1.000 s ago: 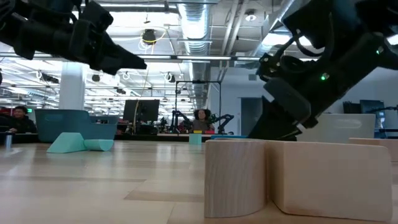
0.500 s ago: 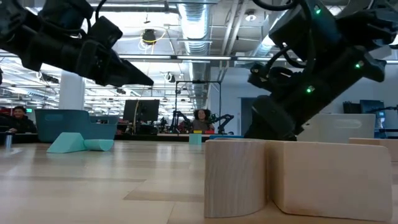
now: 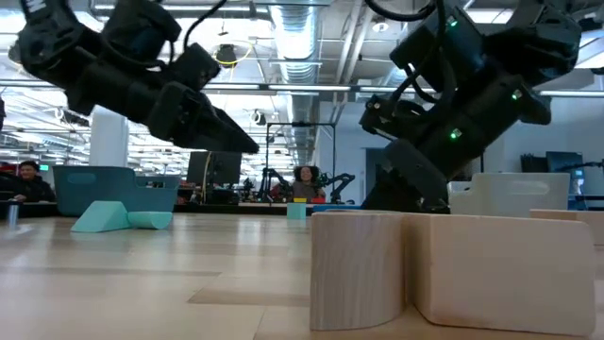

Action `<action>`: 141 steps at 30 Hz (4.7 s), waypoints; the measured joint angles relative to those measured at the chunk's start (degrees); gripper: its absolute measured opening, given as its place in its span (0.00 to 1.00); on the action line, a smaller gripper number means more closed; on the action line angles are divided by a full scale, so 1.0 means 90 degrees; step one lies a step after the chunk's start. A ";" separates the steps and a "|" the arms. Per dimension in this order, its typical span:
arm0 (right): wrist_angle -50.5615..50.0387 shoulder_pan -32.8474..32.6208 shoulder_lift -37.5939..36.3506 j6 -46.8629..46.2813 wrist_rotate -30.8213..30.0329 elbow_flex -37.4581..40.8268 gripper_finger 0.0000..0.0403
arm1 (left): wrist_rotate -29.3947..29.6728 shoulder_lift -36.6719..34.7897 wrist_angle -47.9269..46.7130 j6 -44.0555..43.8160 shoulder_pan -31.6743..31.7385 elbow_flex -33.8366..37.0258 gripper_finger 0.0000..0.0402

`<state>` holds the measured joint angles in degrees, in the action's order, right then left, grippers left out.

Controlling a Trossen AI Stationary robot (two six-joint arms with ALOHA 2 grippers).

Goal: Sort & place blocks by color
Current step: Put the top blue block into the blue bin, then put the blue block into the blue bin

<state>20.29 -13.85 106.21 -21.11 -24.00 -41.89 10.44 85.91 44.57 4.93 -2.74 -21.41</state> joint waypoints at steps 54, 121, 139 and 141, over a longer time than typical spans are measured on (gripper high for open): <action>0.2366 0.0039 0.0029 0.1899 0.0812 -0.0004 0.45 | -0.1282 0.0699 -0.1556 -0.0302 -0.0182 -0.1420 0.30; -0.3179 -0.0635 -0.3183 -0.0324 -0.0835 0.0545 0.40 | 0.0799 -0.3418 -0.2587 -0.1136 0.3200 0.0110 0.43; -0.8217 -0.2973 -0.3183 -0.5441 0.1852 -0.1018 0.46 | -0.1189 -0.0084 0.2280 -0.0216 0.1468 0.0031 0.43; -0.7875 -0.3265 -0.3147 -0.5896 0.2006 -0.1018 0.49 | -0.1191 0.0095 0.2308 -0.0214 0.1443 -0.0083 0.43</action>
<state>-50.59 -43.23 77.89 -74.17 -5.95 -51.05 -0.27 86.77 65.34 3.01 10.24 -22.16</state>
